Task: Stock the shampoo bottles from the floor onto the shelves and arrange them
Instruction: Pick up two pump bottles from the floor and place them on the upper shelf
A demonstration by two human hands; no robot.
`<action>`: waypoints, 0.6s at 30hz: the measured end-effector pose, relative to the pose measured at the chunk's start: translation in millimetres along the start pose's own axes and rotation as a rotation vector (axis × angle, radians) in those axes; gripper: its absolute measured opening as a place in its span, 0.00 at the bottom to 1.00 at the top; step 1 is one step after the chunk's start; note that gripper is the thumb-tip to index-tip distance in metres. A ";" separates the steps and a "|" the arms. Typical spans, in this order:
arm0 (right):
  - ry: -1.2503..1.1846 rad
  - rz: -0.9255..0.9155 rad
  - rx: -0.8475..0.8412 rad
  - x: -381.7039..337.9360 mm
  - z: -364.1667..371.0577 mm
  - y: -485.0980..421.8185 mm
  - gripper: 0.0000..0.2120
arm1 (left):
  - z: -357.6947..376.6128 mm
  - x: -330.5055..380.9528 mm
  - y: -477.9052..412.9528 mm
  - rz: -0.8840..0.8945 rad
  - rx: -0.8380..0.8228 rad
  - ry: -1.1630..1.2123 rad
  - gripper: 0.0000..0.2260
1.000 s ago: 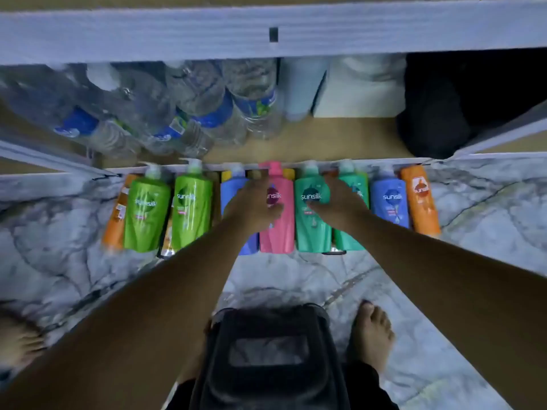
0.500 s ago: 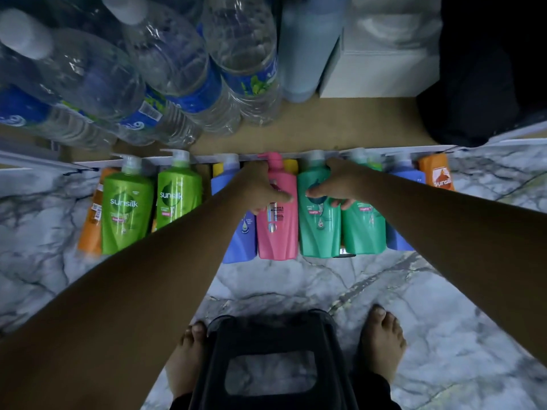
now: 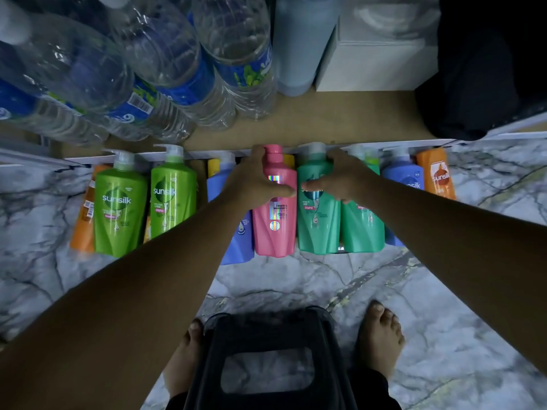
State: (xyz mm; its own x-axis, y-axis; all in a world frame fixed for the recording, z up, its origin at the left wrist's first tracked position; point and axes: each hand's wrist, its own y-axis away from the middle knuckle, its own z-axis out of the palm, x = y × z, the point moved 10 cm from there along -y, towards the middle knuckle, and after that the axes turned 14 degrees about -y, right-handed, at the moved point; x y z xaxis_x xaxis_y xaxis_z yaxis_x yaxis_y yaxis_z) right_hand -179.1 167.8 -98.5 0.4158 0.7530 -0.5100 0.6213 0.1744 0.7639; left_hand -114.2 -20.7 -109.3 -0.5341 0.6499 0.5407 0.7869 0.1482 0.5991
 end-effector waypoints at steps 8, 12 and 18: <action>0.051 -0.200 0.154 0.3 -8.3 77.4 0.31 | -7.5 7.1 87.4 0.060 0.093 0.006 0.31; 0.133 -0.352 0.135 2.0 8.6 132.4 0.36 | 0.7 -10.9 151.0 0.061 0.197 0.038 0.33; 0.187 -0.500 0.092 37.3 51.4 186.3 0.34 | 31.7 -41.1 216.1 0.085 0.234 -0.044 0.33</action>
State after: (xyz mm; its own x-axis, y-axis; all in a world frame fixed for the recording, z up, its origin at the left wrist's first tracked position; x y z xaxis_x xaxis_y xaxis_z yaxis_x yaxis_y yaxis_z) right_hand -13.7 195.9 4.5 -0.0659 0.6938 -0.7172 0.7724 0.4904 0.4035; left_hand 87.7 8.2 -20.8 -0.4528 0.6983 0.5544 0.8814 0.2566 0.3967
